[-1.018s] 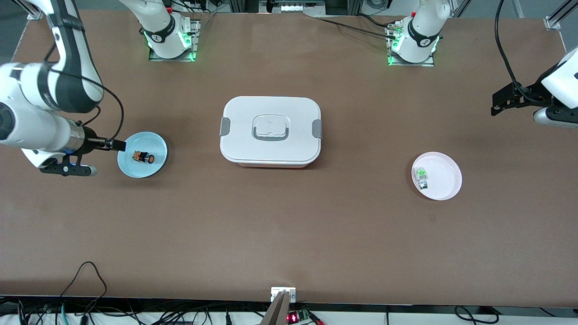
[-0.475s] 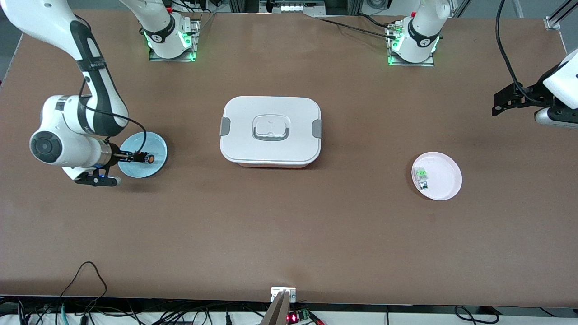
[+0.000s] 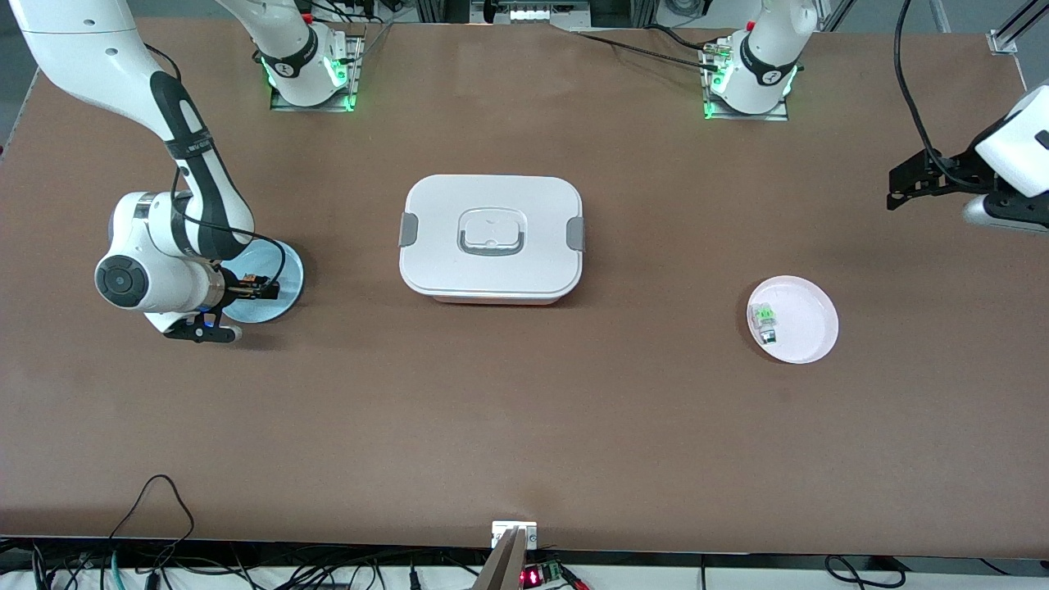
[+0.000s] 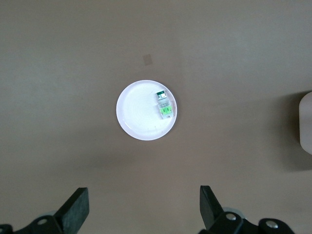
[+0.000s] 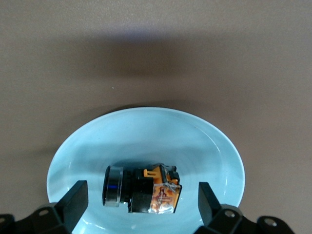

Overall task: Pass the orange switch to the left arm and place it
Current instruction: 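Close the right gripper on the orange switch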

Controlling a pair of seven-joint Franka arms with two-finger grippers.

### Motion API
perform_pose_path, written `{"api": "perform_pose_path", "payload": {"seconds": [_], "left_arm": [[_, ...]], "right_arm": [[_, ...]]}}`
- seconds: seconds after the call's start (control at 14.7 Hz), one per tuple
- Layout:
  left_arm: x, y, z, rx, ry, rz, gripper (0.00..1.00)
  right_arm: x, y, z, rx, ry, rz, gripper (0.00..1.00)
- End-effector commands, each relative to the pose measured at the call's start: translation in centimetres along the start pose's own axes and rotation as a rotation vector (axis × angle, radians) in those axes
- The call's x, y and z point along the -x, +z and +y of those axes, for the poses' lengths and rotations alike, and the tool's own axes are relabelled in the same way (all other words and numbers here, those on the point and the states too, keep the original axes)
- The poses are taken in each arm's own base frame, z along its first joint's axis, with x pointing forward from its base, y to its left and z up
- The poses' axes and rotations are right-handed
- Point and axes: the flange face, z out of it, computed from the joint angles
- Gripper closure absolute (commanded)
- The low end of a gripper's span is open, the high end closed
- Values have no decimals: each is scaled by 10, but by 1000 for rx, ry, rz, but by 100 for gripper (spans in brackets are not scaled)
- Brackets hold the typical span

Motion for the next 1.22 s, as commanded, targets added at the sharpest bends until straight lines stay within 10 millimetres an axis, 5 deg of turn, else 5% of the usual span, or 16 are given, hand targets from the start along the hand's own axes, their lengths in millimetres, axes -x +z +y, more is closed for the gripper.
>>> {"api": "perform_pose_path", "payload": {"seconds": [0.0, 0.54, 0.88, 1.15], "left_arm": [[6, -5, -4, 10, -15, 1, 0], [6, -3, -12, 21, -26, 1, 0], [-3, -3, -1, 147, -19, 64, 0], [4, -9, 6, 168, -10, 66, 0]], "right_arm": [[3, 10, -1, -5, -15, -1, 0], [5, 28, 0, -7, -20, -13, 5], [4, 27, 1, -6, -24, -10, 64], [3, -2, 1, -11, -190, 30, 83]]}}
